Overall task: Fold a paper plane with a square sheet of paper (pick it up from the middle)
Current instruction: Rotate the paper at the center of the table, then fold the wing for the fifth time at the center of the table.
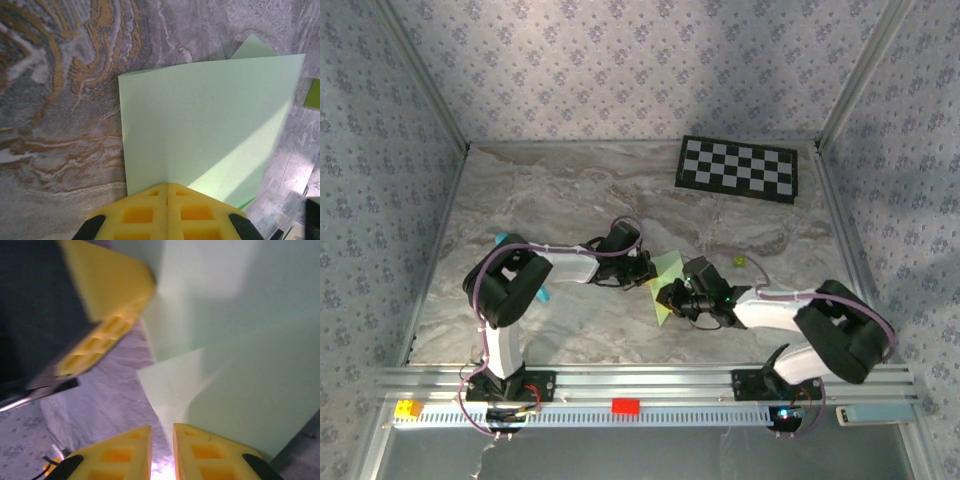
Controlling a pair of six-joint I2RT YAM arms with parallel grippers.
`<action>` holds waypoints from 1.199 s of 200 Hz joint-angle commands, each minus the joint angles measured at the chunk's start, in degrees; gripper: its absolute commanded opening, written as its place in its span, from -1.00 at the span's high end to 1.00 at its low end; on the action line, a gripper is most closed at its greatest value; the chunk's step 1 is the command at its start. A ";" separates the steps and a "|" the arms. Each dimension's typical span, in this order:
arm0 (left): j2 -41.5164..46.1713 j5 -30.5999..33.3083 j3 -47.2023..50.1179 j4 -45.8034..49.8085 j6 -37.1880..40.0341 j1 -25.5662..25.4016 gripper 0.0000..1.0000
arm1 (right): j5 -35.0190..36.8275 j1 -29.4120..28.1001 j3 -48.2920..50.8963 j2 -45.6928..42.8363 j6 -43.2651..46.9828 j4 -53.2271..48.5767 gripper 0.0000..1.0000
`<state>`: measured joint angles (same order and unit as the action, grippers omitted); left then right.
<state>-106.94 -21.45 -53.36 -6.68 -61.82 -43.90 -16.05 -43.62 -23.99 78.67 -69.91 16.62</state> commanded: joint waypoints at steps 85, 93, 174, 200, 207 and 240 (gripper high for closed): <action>0.41 -2.36 1.03 4.73 10.93 -0.18 0.98 | -9.78 20.43 3.27 -15.43 12.89 -16.23 0.14; 0.33 -2.70 0.61 5.12 11.54 -0.15 0.98 | -10.92 20.95 2.88 -14.86 13.74 -16.13 0.13; 0.24 -4.04 -0.33 6.00 13.04 -0.14 0.97 | -18.10 21.93 -0.79 -4.95 18.13 -11.49 0.16; 0.24 -4.19 -0.33 5.98 13.04 -0.16 0.97 | -19.19 22.01 -1.69 -2.61 19.01 -10.69 0.19; 0.28 -4.14 -0.32 6.03 13.04 -0.21 0.97 | -19.27 22.10 -2.02 -1.91 19.28 -10.81 0.20; 0.42 -4.09 -0.33 6.02 13.03 -0.17 0.97 | -18.58 22.44 -2.35 0.40 19.29 -10.78 0.20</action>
<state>-106.80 -25.36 -53.54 -4.56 -50.02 -43.88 -33.89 -21.67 -24.97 77.82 -52.01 5.80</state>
